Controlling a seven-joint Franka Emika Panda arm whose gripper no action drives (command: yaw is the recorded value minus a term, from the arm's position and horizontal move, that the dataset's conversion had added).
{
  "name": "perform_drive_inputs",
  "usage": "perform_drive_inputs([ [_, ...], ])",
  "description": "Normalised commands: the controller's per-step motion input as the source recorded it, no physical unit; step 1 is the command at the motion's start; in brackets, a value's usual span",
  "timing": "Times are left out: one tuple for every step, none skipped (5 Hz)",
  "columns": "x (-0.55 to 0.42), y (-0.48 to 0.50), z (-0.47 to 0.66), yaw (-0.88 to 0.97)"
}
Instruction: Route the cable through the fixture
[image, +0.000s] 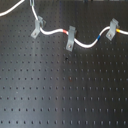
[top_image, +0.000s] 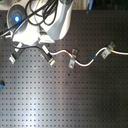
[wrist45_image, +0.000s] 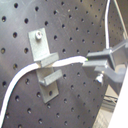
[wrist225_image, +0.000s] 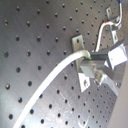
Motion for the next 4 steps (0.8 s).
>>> perform_drive_inputs([
  [0.079, 0.068, 0.49, 0.0],
  [0.011, 0.072, 0.26, 0.0],
  [0.017, 0.101, 0.3, 0.0],
  [0.001, 0.001, 0.03, 0.0],
])
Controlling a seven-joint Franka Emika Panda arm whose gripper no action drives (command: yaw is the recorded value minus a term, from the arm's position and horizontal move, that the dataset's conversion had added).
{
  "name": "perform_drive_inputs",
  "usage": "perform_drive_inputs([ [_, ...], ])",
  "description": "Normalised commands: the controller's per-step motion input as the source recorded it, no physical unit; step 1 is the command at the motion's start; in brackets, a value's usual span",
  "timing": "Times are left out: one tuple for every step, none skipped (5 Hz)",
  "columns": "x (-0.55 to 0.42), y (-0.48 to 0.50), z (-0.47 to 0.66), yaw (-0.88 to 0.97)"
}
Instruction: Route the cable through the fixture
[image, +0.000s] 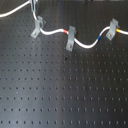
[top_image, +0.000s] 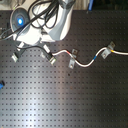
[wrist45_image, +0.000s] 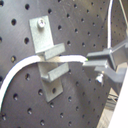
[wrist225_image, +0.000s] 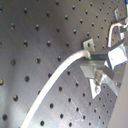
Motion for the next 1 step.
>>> perform_drive_inputs([
  [0.021, 0.015, 0.73, -0.03],
])
